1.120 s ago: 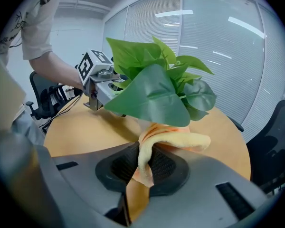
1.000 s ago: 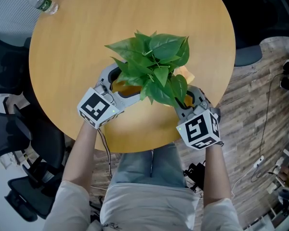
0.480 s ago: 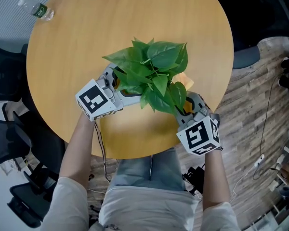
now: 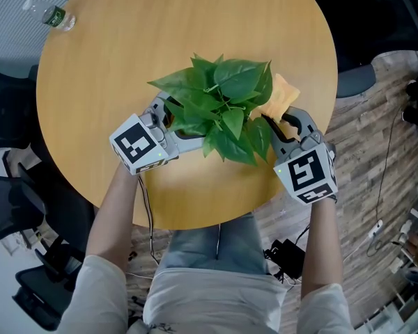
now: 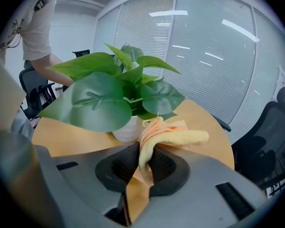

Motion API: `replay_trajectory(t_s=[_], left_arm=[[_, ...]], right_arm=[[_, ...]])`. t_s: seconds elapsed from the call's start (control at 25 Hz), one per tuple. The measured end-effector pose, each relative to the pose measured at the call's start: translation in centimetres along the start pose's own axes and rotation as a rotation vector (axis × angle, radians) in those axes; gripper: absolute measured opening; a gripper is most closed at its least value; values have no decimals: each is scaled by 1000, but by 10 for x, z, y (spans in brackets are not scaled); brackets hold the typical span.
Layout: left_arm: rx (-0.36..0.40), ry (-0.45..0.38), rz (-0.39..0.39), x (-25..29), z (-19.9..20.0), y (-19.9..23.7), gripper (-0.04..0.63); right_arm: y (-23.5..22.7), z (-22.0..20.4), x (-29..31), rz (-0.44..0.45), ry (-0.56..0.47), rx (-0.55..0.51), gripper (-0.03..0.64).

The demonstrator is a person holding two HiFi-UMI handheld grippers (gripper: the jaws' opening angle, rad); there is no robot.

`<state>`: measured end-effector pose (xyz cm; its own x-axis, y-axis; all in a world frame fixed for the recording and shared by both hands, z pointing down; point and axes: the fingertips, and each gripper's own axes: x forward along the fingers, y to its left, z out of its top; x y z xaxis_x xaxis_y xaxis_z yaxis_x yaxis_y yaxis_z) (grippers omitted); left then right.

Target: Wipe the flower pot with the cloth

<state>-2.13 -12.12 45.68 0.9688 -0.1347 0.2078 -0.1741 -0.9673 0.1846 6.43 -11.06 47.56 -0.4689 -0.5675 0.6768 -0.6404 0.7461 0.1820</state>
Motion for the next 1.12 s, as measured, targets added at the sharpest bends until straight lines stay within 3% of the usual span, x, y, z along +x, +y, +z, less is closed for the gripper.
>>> replay_trajectory(t_s=[0.24, 0.76, 1.12], left_arm=[[-7, -2, 22, 1, 0, 0, 442], [-24, 3, 133, 8, 0, -6, 442], [-59, 4, 249, 12, 0, -7, 442]], right_arm=[[3, 17, 16, 34, -19, -17, 46], [17, 8, 6, 48, -14, -27, 46], [34, 2, -4, 71, -16, -37, 46]])
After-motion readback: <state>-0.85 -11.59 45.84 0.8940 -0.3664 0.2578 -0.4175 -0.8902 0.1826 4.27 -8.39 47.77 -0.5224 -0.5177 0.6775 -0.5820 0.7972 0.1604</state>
